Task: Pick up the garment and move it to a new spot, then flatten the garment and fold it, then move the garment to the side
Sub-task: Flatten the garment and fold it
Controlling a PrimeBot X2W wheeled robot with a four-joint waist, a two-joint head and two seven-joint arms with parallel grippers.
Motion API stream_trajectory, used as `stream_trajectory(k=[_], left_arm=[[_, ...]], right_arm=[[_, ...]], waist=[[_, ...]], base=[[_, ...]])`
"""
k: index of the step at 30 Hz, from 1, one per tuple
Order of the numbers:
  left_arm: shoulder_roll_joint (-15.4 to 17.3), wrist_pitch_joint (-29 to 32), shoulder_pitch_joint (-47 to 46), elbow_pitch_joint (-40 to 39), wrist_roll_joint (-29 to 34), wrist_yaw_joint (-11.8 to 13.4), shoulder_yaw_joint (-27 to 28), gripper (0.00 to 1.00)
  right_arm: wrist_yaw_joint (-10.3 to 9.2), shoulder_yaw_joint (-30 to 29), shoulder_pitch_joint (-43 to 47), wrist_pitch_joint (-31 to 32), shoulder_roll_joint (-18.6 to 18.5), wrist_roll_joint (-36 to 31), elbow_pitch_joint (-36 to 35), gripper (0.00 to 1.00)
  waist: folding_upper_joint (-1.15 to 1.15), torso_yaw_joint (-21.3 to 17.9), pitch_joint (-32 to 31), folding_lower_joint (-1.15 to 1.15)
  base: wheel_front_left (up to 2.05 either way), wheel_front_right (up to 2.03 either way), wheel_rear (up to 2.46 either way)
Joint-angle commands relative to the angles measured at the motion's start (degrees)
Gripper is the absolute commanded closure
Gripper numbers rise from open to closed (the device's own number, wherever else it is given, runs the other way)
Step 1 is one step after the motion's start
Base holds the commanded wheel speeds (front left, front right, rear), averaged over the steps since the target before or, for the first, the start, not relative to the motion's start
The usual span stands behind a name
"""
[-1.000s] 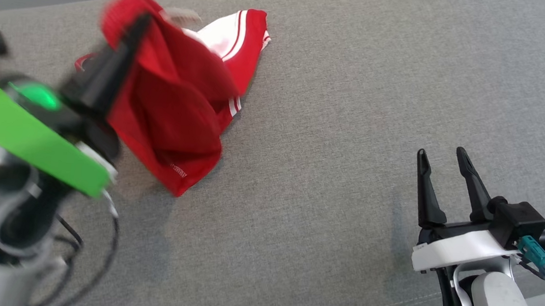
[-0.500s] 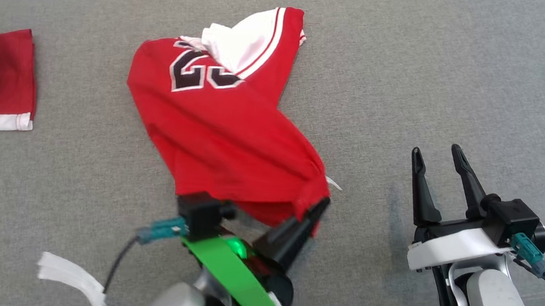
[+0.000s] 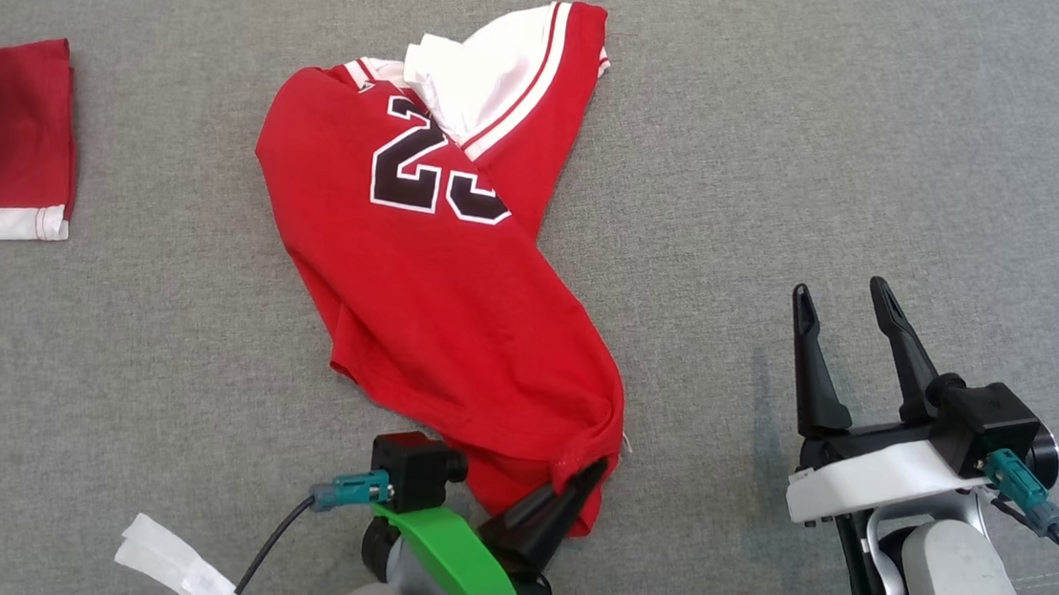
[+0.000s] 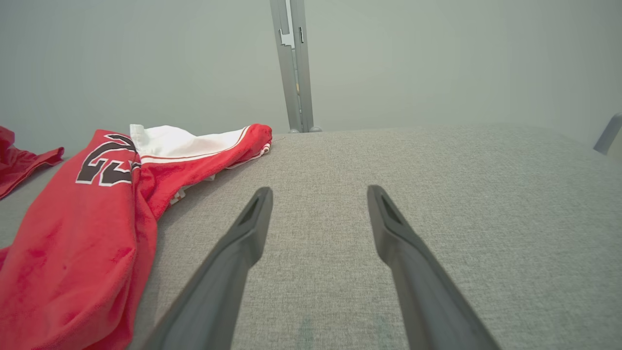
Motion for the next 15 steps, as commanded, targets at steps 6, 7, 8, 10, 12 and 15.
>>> stream_trajectory(k=[6, 7, 8, 10, 12, 15], left_arm=[[1.11, -0.44, -1.84, 8.84, 2.39, 0.51, -1.39, 0.16], [1.49, -0.31, -1.89, 9.72, 2.88, 1.17, -1.64, 0.0], [2.0, -0.06, -1.84, 10.23, 3.22, 1.82, -1.81, 0.0], [2.91, 0.86, -0.77, 9.82, 3.04, 2.9, -2.06, 0.0], [4.29, 2.05, 0.65, 7.99, 2.42, 4.23, -2.01, 0.0], [7.74, 3.19, 2.67, 3.48, 2.17, 7.34, -1.43, 0.0]], right_arm=[[0.01, 0.0, -0.2, -0.17, -0.17, -0.34, 0.11, 0.0], [0.01, -0.1, -0.03, -0.17, -0.17, -0.36, 0.13, 0.0], [0.01, -0.19, 0.11, -0.17, -0.17, -0.38, 0.16, 0.0], [0.01, -0.38, 0.38, -0.17, -0.17, -0.44, 0.15, 0.0], [0.01, -0.52, 0.64, -0.17, -0.17, -0.37, 0.07, 0.0], [0.01, -0.62, 0.99, -0.17, -0.17, -0.34, -0.19, 0.0]], waist=[[0.0, -0.66, 0.07, 0.0], [0.0, -0.73, 0.0, 0.0], [0.0, -0.82, -0.1, 0.0], [0.0, -1.0, -0.32, 0.0], [0.0, -1.14, -0.51, 0.0], [0.0, -1.47, -0.76, 0.0]], base=[[0.0, 0.0, 0.0], [0.0, 0.0, 0.0], [0.0, 0.0, 0.0], [0.0, 0.0, 0.0], [0.0, 0.0, 0.0], [0.0, 0.0, 0.0]])
